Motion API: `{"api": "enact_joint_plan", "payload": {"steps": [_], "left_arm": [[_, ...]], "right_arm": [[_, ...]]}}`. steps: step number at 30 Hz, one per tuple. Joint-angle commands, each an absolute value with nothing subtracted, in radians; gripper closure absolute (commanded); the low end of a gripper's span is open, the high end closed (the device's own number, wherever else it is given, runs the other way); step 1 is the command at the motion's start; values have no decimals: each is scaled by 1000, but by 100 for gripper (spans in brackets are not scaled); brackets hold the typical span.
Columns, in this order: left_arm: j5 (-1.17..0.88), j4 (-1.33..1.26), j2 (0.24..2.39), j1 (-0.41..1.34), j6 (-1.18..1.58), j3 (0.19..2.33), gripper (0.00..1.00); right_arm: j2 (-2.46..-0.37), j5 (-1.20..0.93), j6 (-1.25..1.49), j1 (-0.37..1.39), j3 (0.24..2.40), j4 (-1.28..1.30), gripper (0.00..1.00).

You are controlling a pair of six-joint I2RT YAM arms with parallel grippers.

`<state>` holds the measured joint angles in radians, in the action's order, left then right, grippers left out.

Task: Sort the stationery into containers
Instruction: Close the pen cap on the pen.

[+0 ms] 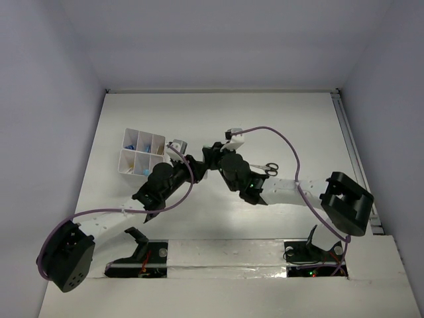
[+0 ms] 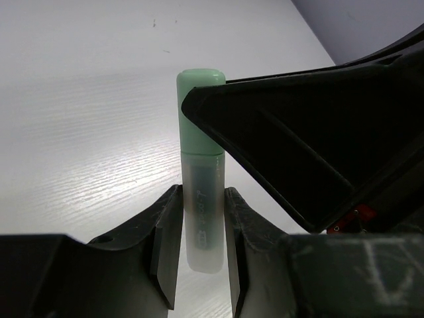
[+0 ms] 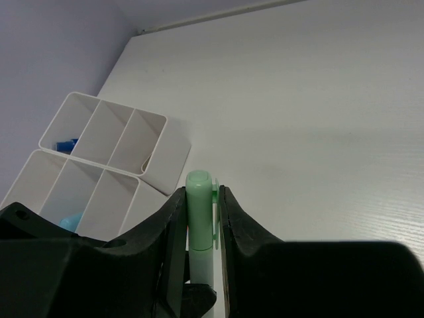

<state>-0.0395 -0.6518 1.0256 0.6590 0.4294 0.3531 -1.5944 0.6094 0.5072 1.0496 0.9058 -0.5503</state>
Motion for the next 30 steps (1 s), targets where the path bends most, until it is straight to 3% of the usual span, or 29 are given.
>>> {"api": "enact_joint_plan", "payload": {"steps": [1, 14, 30], "left_arm": [[41, -755, 1005, 638, 430, 367, 100], [48, -719, 927, 609, 426, 387, 100], [74, -687, 877, 563, 410, 379, 100]], "right_arm": [[-1566, 598, 488, 1089, 874, -488, 100], [-1526, 408, 623, 1089, 739, -397, 100], [-1571, 339, 781, 1169, 646, -367, 100]]}}
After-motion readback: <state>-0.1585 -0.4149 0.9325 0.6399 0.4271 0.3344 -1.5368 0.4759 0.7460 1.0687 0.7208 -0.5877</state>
